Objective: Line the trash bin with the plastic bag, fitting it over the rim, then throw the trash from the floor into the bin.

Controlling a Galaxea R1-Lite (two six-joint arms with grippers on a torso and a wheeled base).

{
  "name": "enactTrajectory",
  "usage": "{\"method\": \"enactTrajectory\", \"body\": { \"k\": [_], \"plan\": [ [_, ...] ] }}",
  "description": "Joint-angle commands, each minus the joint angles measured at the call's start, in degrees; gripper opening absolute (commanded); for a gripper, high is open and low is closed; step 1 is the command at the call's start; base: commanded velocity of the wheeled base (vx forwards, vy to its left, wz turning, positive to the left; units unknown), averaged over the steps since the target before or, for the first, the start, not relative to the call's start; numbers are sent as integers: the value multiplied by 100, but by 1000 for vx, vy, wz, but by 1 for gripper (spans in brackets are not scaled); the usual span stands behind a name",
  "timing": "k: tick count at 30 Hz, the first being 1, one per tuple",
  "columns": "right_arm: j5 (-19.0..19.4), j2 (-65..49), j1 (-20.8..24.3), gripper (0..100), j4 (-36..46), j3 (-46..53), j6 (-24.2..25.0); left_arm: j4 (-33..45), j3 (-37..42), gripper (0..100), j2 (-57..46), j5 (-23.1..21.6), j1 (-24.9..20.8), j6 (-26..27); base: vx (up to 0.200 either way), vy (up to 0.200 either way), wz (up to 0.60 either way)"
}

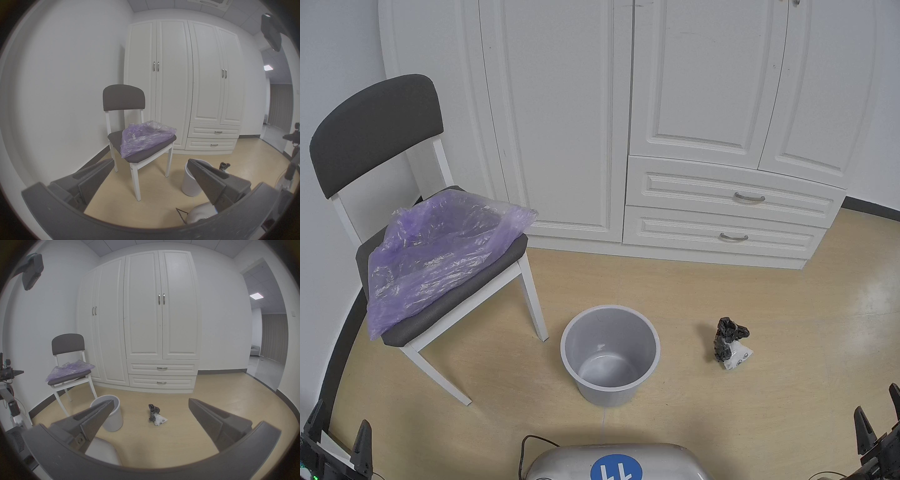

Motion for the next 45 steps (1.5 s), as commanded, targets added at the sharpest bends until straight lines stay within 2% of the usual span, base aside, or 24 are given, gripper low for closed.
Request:
{"method": "enactTrajectory", "body": {
  "k": [1, 2, 4, 11, 15, 18, 23, 26, 28, 30, 31, 32, 34, 38, 39, 40, 41, 42, 45],
  "plan": [
    [4, -84, -11, 100, 9, 101, -72, 5, 101, 100, -93, -62, 11, 170, 0, 0, 0],
    [39, -84, -11, 100, 9, 101, -187, 5, 101, 100, -93, -159, 11, 364, 0, 0, 0],
    [48, -84, -11, 100, 9, 101, -248, -4, 101, 100, -93, -229, 11, 425, 0, 0, 0],
    [57, -93, -11, 100, 0, 101, -301, 5, 101, 100, -93, -256, 2, 443, 0, 0, 0],
    [57, -93, -11, 100, -9, 101, -160, 5, 101, 100, -93, -220, 2, 328, 0, 0, 0],
    [-5, -93, 7, 100, -9, 101, 121, 5, 101, 100, -93, -53, -7, -111, 0, 0, 0],
    [-14, -93, 7, 100, -18, 101, 112, -4, 101, 100, -93, -27, -7, -32, 0, 0, 0],
    [-14, -93, -11, 100, -35, 101, -46, -21, 101, 100, -93, -89, -7, 258, 0, 0, 0],
    [57, -93, -11, 100, -246, 22, -398, -39, 101, 100, -93, -194, 2, 407, 0, 0, 0],
    [355, -93, -11, 100, -738, -198, -776, -57, 101, 100, -93, -264, 2, 434, 0, 0, 0],
    [443, -93, -11, 100, -782, -233, -784, -57, 101, 100, -93, -264, 2, 434, 0, 0, 0],
    [786, -49, -20, 100, -747, -347, -776, -65, 101, 100, -93, -264, 2, 407, 0, 0, 0],
    [813, -49, -29, 100, -686, -338, -740, -57, 101, 100, -93, -256, 2, 381, 0, 0, 0],
    [584, -93, -20, 100, -519, -198, -152, -39, 101, 100, -93, -229, 2, 197, 0, 0, 0],
    [426, -93, -11, 100, -510, -250, 270, -39, 101, 100, -93, -229, 2, 161, 0, 0, 0],
    [417, -93, -11, 100, -510, -268, 349, -39, 101, 100, -93, -229, 2, 161, 0, 0, 0],
    [347, -49, -11, 100, -501, -365, 806, -39, 101, 100, -93, -238, -7, 188, 0, 0, 0],
    [338, -31, -29, 100, -492, -391, 1000, -39, 101, 100, -93, -238, 2, 214, 0, 0, 0],
    [303, -31, -29, 100, -475, -373, 1202, -118, 84, 100, -93, -308, -7, 267, 0, 0, 0]
  ]
}}
